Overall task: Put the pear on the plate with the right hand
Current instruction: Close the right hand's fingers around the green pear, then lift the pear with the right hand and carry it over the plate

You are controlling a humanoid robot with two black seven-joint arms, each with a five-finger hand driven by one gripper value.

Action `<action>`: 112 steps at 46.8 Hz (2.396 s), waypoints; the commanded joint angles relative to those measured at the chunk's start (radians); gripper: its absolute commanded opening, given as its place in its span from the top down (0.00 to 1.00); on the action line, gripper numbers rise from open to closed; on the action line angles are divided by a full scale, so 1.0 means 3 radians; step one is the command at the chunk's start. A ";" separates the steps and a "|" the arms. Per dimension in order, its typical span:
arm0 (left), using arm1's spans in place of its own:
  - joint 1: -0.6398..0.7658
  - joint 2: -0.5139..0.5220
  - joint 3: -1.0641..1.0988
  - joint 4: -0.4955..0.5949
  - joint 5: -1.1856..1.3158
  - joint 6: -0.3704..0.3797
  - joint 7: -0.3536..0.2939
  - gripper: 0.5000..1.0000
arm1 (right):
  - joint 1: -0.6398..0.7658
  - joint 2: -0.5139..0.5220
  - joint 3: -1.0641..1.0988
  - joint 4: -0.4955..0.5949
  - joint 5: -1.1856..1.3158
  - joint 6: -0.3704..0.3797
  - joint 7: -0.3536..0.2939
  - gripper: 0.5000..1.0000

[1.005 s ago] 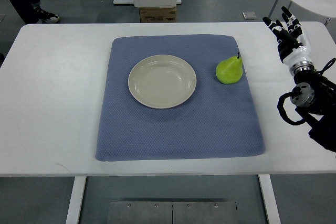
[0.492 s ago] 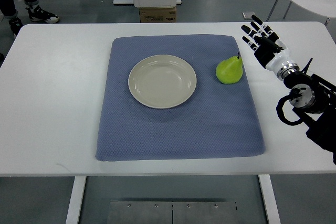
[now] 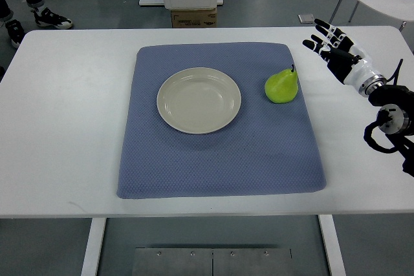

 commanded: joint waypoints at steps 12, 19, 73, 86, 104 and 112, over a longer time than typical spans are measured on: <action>0.0000 0.0000 0.0000 0.0000 0.0000 0.0000 0.0000 0.00 | 0.0080 -0.0073 -0.0595 0.0036 -0.0665 0.0002 0.0215 0.02; 0.0000 0.0000 0.0000 0.0000 0.0000 0.0000 0.0000 0.00 | 0.0167 -0.0073 -0.0968 0.0026 -0.0681 -0.0090 0.0368 0.08; 0.0000 0.0000 0.0000 0.0000 0.0000 0.0000 0.0000 0.00 | 0.0413 0.0177 -0.2078 0.0031 -0.0732 -0.0970 0.0522 0.15; 0.0000 0.0000 0.0000 0.0000 0.0000 0.0000 0.0000 0.00 | 0.0438 0.0177 -0.2272 0.0031 -0.0737 -0.1103 0.0522 0.33; 0.0000 0.0000 0.0000 0.0000 0.0000 0.0000 0.0000 0.00 | 0.0505 0.0198 -0.2564 0.0036 -0.0818 -0.1256 0.0522 1.00; 0.0000 0.0000 0.0000 0.0000 0.0000 0.0000 0.0000 0.00 | 0.0515 0.0198 -0.2564 0.0036 -0.0813 -0.1256 0.0527 1.00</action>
